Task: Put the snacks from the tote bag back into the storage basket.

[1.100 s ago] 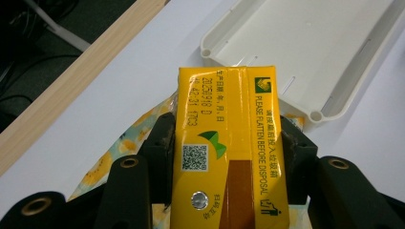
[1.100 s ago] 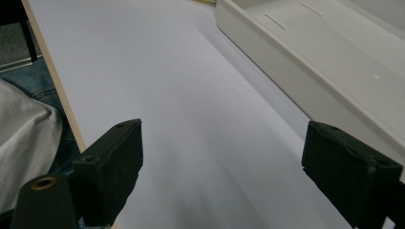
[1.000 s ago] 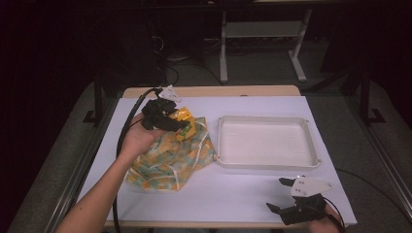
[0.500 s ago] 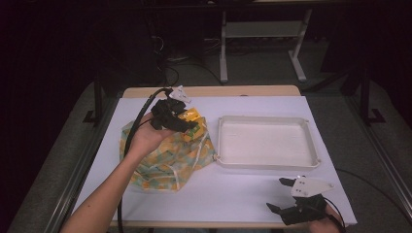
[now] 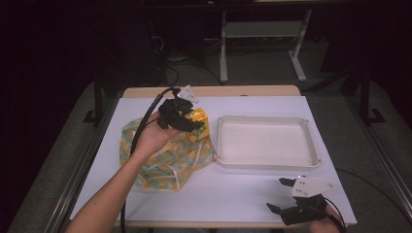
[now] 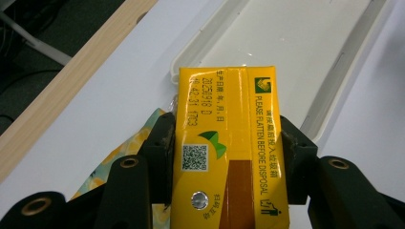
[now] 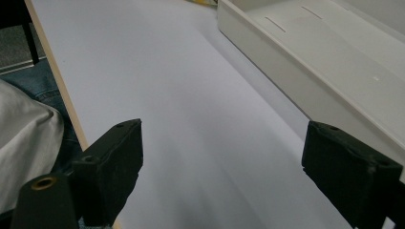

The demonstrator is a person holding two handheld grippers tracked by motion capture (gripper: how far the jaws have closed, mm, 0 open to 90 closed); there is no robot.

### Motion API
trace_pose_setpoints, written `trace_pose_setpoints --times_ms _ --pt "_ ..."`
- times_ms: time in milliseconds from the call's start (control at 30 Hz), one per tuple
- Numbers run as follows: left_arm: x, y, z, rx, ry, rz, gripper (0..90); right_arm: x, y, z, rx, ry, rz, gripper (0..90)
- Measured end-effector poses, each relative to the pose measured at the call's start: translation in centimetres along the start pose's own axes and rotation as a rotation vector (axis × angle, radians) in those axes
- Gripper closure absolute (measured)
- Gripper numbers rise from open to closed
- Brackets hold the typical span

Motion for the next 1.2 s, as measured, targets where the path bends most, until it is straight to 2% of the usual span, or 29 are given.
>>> trace_pose_setpoints --times_ms 633,733,767,1200 --pt "1.5 -1.1 -1.3 0.022 0.026 0.008 50.1 -0.1 0.0 -0.1 0.009 0.005 -0.005 13.5" --pt "1.8 -1.4 -1.5 0.029 0.032 0.004 50.1 -0.1 0.1 -0.2 -0.003 0.007 -0.003 13.5" --pt "1.8 -1.5 -1.6 0.025 0.034 0.006 50.1 -0.1 0.0 -0.1 0.009 0.004 -0.006 13.5" --pt "3.1 -2.5 -2.8 0.060 0.064 0.012 50.2 -0.2 0.0 -0.1 0.005 0.002 -0.008 13.5"
Point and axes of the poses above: each handheld gripper's, and its own axes: x roughly forward along the jaws, y roughly out of its underside, z roughly to its left, the point moved 10 cm from there along x, roughly forward along the jaws, and after that the axes turned 8 degrees about -z, right-handed, at the moved point
